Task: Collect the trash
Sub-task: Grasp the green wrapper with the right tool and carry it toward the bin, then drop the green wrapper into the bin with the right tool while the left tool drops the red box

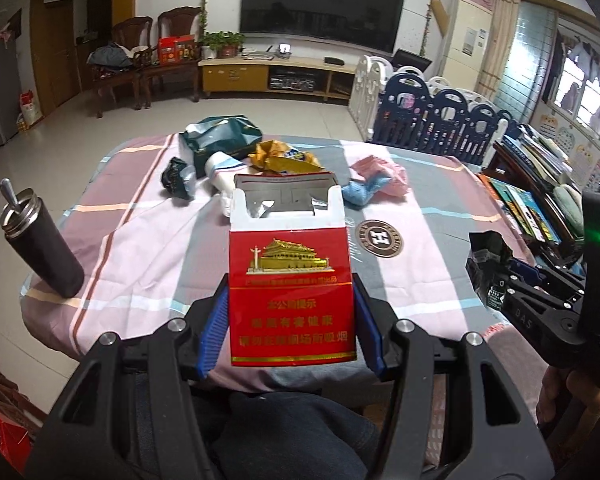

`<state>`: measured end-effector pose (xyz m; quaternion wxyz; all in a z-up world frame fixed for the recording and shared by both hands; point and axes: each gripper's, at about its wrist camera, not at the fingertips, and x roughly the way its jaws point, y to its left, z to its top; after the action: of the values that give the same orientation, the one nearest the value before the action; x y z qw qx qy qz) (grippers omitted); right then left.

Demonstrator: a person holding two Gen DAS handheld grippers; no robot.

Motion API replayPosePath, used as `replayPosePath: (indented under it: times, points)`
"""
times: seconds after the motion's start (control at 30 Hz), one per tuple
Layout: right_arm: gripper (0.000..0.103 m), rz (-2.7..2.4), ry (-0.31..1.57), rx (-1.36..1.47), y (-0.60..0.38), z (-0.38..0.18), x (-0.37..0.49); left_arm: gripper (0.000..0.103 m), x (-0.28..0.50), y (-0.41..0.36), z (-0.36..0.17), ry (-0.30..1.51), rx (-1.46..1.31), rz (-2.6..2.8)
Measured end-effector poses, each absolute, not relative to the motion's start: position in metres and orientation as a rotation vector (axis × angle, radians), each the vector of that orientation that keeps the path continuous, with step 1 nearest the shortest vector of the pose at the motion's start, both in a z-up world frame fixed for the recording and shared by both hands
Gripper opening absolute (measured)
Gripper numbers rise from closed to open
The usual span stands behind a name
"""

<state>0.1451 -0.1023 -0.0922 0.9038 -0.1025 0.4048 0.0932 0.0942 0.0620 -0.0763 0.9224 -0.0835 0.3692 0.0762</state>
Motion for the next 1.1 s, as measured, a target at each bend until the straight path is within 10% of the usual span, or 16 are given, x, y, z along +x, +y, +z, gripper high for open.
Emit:
replayPosePath:
  times: [0.6,0.8,1.1]
  points:
    - [0.027,-0.037,1.153,-0.07,-0.24,-0.182,0.067,0.057,0.072,-0.037,-0.048,0.768,-0.028,-0.049]
    - [0.063,-0.078,1.237,0.039,-0.273,-0.201,0.058,0.057,0.067,-0.088,-0.05,0.781,0.019,-0.178]
    - [0.067,-0.211,1.025,0.337,-0.357,-0.15,0.04,0.057,0.095,-0.169,-0.126,1.03,-0.036,-0.551]
